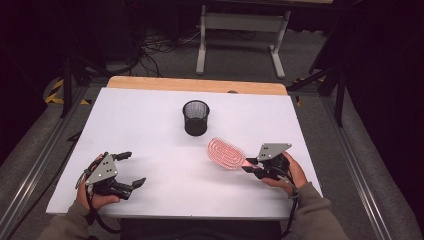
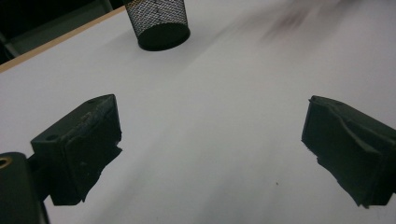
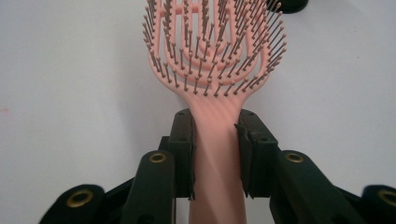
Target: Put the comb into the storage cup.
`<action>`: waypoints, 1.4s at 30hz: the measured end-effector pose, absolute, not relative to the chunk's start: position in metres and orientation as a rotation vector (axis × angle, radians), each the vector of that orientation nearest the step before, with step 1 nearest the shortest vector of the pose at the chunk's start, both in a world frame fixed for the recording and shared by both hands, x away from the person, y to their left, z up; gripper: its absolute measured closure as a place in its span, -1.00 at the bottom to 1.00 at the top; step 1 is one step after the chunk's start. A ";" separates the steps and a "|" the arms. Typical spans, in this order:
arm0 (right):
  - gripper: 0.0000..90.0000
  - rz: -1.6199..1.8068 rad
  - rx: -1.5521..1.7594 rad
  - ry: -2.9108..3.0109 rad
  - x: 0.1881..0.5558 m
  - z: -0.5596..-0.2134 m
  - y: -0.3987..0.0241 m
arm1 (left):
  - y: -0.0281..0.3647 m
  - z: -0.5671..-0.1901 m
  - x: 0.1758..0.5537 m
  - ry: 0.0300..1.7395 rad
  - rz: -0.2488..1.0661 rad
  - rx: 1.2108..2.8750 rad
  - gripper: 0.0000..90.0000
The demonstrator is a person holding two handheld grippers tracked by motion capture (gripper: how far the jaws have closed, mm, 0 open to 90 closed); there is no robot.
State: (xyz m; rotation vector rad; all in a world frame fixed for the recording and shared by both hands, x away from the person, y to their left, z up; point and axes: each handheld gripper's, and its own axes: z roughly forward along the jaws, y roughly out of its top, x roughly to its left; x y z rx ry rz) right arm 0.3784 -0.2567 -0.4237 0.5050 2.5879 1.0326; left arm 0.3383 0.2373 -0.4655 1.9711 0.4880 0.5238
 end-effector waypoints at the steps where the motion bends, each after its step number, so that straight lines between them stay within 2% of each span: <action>1: 0.55 1.043 0.510 2.579 0.378 -0.423 -0.257 | 0.237 -0.465 0.338 0.488 0.525 1.971 -0.88; 42: 0.55 1.249 0.646 2.276 0.374 -0.406 -0.264 | 0.237 -0.466 0.339 0.498 0.532 1.973 -0.88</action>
